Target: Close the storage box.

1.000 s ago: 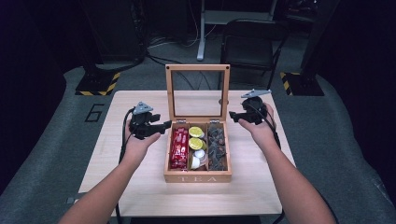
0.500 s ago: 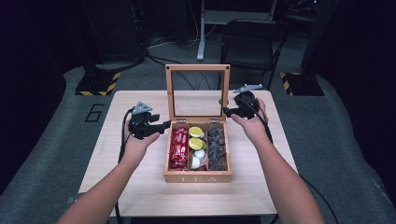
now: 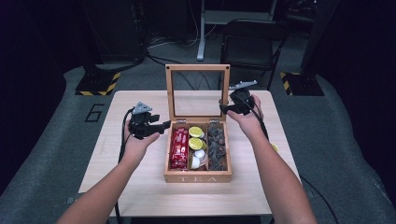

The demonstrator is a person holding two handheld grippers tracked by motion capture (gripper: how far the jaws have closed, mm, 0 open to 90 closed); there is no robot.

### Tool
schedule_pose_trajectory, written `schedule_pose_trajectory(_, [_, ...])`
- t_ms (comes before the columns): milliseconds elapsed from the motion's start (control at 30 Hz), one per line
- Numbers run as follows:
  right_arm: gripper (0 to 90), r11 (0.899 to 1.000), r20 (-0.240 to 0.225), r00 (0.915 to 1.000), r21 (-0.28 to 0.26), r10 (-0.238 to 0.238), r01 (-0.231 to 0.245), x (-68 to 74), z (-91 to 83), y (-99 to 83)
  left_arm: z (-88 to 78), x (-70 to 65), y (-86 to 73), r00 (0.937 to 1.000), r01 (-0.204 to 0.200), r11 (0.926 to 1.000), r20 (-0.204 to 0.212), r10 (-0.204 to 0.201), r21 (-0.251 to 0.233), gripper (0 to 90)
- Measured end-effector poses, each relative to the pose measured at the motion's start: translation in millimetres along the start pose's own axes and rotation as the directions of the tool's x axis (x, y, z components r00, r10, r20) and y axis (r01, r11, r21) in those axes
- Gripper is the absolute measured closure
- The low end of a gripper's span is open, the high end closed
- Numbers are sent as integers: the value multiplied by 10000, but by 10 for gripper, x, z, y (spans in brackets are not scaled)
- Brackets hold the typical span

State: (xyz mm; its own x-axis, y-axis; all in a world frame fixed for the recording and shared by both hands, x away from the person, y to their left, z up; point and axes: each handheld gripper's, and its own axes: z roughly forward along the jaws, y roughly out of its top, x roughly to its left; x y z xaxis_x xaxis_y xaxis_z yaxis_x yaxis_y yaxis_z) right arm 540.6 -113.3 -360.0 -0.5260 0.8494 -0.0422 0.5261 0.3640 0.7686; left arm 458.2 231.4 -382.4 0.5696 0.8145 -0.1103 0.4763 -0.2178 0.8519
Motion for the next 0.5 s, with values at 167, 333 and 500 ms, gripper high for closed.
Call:
schedule_pose_trajectory(167, [334,10000,-37,10000,49,-75,75,-16,58,-2,9,-10,-11,10000,10,10000,17,-10,18,394])
schedule_pose_trajectory(333, [330,9999,220,9997,87,85,-87,-35,146,-4,8,-8,-16,10000,52,10000,50,-51,-14,394])
schedule_pose_trajectory(500, [330,9998,193,9996,70,196,-197,-76,209,-3,-4,-2,-28,10000,70,10000,65,-70,0,394])
